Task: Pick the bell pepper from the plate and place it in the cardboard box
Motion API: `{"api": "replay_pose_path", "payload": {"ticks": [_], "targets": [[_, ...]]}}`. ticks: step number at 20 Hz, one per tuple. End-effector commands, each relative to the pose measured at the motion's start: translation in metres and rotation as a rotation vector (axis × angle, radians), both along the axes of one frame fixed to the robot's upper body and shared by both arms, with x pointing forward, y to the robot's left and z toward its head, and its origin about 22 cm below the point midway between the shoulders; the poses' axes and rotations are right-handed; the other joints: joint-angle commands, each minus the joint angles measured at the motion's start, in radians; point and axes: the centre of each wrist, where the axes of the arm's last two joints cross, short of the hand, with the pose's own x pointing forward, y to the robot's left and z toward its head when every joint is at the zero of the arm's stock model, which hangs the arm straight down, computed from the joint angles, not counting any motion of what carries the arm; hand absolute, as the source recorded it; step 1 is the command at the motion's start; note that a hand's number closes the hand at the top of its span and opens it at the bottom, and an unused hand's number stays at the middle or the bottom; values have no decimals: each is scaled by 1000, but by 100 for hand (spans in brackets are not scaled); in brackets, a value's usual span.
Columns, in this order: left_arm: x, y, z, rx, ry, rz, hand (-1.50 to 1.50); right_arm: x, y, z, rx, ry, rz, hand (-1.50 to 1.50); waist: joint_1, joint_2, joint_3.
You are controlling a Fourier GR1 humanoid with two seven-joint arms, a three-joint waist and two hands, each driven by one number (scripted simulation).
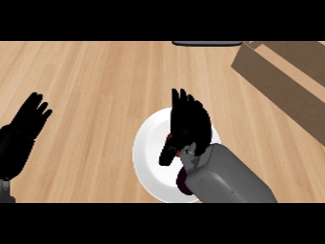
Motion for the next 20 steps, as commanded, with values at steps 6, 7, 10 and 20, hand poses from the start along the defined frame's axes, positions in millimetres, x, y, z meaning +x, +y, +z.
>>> {"api": "replay_pose_path", "payload": {"ticks": [6,7,10,20], "targets": [[10,3,-4,12,-7,9,0,2,16,0,-137,118,-127,-150,-4,1,0],[2,6,0,-13,-11,-7,0,14,15,-13,-133,120,-138,-150,9,2,0],[-6,5,9,-7,-4,-2,0,2,7,-21,-141,150,-139,-150,-2,-2,1],[-2,1,8,1,0,-10,0,19,12,-33,-180,183,-166,-150,3,0,1]]}}
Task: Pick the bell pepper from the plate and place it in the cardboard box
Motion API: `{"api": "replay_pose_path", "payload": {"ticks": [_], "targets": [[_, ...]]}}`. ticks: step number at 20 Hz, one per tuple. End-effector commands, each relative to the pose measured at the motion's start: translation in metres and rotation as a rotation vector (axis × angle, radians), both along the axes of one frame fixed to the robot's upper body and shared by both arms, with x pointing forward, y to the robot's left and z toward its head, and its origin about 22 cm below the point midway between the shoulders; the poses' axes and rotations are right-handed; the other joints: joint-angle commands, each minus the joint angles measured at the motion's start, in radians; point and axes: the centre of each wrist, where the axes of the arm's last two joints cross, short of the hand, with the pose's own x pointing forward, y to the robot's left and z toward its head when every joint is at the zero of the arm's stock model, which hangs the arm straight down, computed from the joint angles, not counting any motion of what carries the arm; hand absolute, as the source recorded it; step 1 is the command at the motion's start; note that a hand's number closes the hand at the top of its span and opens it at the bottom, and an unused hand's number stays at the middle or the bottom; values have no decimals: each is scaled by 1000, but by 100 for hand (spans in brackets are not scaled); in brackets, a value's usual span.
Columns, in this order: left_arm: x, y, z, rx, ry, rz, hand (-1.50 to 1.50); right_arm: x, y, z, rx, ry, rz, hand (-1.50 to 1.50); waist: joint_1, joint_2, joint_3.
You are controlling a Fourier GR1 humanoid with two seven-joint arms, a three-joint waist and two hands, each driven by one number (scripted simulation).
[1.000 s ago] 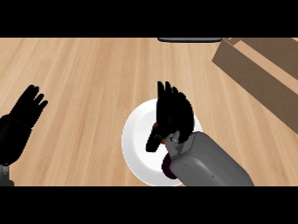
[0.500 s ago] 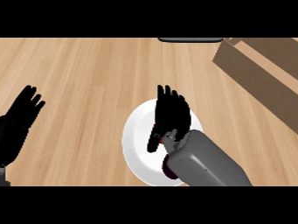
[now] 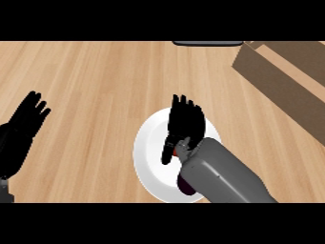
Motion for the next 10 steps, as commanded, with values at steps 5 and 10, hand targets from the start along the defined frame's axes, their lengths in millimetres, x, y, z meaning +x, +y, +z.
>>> {"api": "replay_pose_path", "payload": {"ticks": [5,10], "targets": [[-2,-2,7,11,7,8,0,-4,9,-15,-86,103,-138,-150,3,-1,1],[-5,3,1,9,-6,0,0,-2,11,-14,-103,129,-135,-150,2,-1,0]]}}
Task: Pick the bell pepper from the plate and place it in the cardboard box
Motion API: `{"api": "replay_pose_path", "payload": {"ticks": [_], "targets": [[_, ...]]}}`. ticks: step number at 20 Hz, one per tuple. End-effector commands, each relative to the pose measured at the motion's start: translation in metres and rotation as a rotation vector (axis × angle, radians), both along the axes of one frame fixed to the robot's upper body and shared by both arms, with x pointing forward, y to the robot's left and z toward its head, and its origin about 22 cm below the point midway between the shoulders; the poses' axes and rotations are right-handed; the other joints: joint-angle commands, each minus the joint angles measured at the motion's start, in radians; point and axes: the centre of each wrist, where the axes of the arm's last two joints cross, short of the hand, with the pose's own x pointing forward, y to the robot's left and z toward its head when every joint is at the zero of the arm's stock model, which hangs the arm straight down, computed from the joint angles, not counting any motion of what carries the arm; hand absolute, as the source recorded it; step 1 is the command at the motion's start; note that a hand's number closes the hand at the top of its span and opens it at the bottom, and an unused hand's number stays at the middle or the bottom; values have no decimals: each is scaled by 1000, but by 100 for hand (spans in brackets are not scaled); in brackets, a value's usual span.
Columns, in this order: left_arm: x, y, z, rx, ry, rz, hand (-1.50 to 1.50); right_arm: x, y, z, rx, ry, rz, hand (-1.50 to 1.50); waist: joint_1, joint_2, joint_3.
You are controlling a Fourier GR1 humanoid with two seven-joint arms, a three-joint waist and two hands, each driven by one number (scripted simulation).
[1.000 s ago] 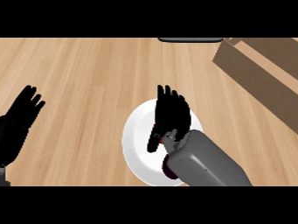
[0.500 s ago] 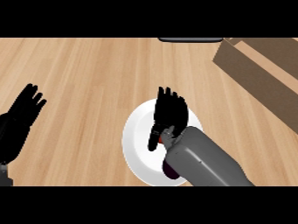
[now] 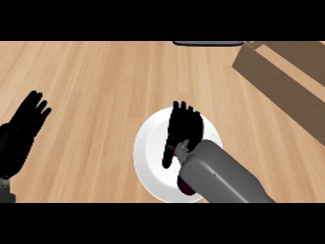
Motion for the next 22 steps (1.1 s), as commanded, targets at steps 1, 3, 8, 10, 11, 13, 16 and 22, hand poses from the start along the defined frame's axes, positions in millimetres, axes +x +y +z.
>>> {"api": "replay_pose_path", "payload": {"ticks": [1,3,8,10,11,13,16,22], "targets": [[-5,5,7,-14,5,-5,0,-2,9,11,-80,69,-122,-150,-1,-2,0],[3,4,5,-3,-10,8,0,-5,6,-5,-90,87,-121,-150,-5,-1,0],[-2,0,-7,15,1,15,0,-11,-1,-20,-91,102,-117,-150,-9,-2,0],[-1,7,-16,8,-5,13,0,-15,5,-14,-84,85,-118,-150,-7,-1,0],[0,1,-2,7,11,-4,0,-1,1,-22,-85,92,-143,-150,1,0,0],[4,20,10,19,8,13,0,-4,2,-16,-75,102,-133,-150,-2,-1,0],[12,-2,-2,-3,13,11,0,0,1,-29,-106,40,-105,150,-4,1,0],[6,6,13,7,3,32,0,-7,-5,-25,-82,-6,-47,150,-10,-2,0]]}}
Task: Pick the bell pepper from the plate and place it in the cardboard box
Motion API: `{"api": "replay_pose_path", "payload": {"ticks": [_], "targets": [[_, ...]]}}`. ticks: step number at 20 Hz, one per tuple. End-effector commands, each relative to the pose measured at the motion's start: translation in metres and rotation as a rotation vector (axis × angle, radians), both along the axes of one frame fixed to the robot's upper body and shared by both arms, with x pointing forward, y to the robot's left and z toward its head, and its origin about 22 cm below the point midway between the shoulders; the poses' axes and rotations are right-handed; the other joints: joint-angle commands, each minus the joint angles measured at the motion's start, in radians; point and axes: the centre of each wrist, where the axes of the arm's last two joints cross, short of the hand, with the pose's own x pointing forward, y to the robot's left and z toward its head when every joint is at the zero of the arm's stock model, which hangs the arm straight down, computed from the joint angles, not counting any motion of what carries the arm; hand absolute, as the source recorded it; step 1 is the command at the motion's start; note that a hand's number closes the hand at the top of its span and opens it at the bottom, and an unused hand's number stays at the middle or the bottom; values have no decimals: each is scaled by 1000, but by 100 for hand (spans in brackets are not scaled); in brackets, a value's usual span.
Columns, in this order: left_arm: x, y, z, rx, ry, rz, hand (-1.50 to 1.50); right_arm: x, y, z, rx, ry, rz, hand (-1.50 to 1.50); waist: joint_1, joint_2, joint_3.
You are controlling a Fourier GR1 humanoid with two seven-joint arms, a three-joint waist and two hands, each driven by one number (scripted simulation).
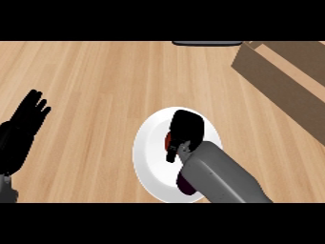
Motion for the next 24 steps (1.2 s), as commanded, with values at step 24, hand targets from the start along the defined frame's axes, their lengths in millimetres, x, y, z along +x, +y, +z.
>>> {"api": "replay_pose_path", "payload": {"ticks": [24], "targets": [[-15,14,1,-7,19,13,0,56,-133,84,-8,-401,396,150,-12,-5,0]]}}
